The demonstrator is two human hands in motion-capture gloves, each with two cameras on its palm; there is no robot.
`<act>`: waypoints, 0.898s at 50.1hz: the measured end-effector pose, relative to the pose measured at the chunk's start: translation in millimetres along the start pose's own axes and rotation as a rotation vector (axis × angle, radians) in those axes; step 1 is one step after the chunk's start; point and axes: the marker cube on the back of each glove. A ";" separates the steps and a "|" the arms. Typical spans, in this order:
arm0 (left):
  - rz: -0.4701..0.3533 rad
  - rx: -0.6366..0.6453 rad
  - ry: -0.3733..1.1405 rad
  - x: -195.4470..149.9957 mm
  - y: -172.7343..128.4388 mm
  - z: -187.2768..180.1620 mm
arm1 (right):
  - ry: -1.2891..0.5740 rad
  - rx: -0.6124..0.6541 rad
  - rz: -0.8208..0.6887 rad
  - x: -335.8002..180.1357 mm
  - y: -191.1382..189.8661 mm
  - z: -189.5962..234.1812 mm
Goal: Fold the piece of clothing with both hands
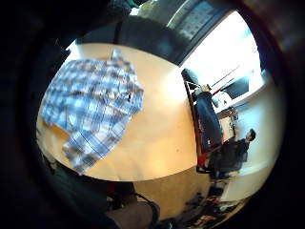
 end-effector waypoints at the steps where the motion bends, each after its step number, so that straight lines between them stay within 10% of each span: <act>1: 0.003 -0.019 -0.010 -0.5 3.9 7.5 | -0.030 -0.070 -0.014 -8.4 10.8 9.7; 17: 0.004 -0.341 -0.056 -7.5 28.9 94.1 | -0.040 -0.544 -0.051 -20.5 65.1 105.8; 25: 0.035 -0.396 0.087 10.0 39.9 72.3 | -0.097 -0.658 -0.052 -18.1 69.9 127.3; 33: 0.084 -0.430 0.191 19.8 38.4 79.2 | -0.069 -0.711 -0.058 -19.8 74.9 129.4; 45: -0.005 -0.299 -0.093 12.6 34.0 72.4 | -0.065 -0.633 -0.063 -25.0 70.6 151.0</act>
